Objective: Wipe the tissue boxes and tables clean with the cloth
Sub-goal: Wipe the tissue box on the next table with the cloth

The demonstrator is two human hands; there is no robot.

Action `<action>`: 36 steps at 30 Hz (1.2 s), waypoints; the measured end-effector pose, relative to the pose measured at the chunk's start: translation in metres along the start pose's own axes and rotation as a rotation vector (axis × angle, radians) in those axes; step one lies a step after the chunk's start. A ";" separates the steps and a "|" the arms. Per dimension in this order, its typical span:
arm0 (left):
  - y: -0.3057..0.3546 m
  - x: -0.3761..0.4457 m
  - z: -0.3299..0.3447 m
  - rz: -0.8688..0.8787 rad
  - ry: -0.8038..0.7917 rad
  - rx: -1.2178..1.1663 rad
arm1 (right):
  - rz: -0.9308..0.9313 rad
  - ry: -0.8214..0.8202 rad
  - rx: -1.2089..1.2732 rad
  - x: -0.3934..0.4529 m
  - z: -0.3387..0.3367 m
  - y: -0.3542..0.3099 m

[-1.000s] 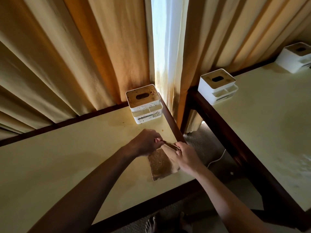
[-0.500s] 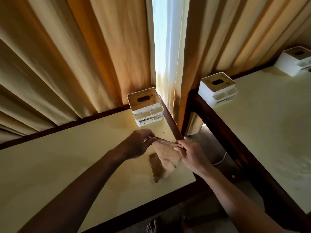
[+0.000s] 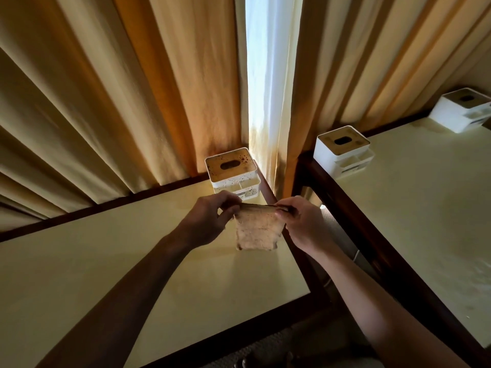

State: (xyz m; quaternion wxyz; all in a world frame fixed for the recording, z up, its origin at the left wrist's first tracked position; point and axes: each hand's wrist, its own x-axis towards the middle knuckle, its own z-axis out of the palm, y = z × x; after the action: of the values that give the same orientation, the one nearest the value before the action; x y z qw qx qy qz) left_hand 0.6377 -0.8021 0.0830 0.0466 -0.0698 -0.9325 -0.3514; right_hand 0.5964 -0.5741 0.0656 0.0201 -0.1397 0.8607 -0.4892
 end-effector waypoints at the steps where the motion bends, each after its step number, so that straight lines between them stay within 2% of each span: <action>1: 0.001 -0.001 -0.001 0.021 -0.001 0.027 | 0.009 0.010 0.021 0.001 -0.001 -0.002; 7: 0.007 -0.006 -0.007 0.193 -0.051 0.197 | -0.044 0.010 -0.018 0.005 -0.012 -0.013; 9: 0.007 -0.005 -0.009 0.200 -0.054 0.215 | -0.065 0.010 -0.035 0.008 -0.014 -0.015; 16: 0.004 -0.010 -0.007 0.037 0.058 0.080 | -0.070 0.032 -0.073 0.006 -0.016 -0.013; 23: 0.013 -0.017 -0.006 -0.073 0.145 -0.108 | 0.023 -0.021 0.058 0.003 -0.016 -0.014; 30: 0.018 -0.024 -0.009 -0.122 0.118 -0.203 | -0.004 -0.114 0.166 -0.002 -0.026 -0.017; 36: 0.021 -0.029 -0.005 -0.177 0.069 -0.373 | -0.030 -0.202 0.176 0.007 -0.036 -0.015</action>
State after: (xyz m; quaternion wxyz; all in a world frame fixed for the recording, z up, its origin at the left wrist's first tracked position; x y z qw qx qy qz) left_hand 0.6703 -0.7926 0.0969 0.0336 0.0170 -0.8517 -0.5227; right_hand 0.5866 -0.5535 0.0977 0.1116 -0.1990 0.8057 -0.5466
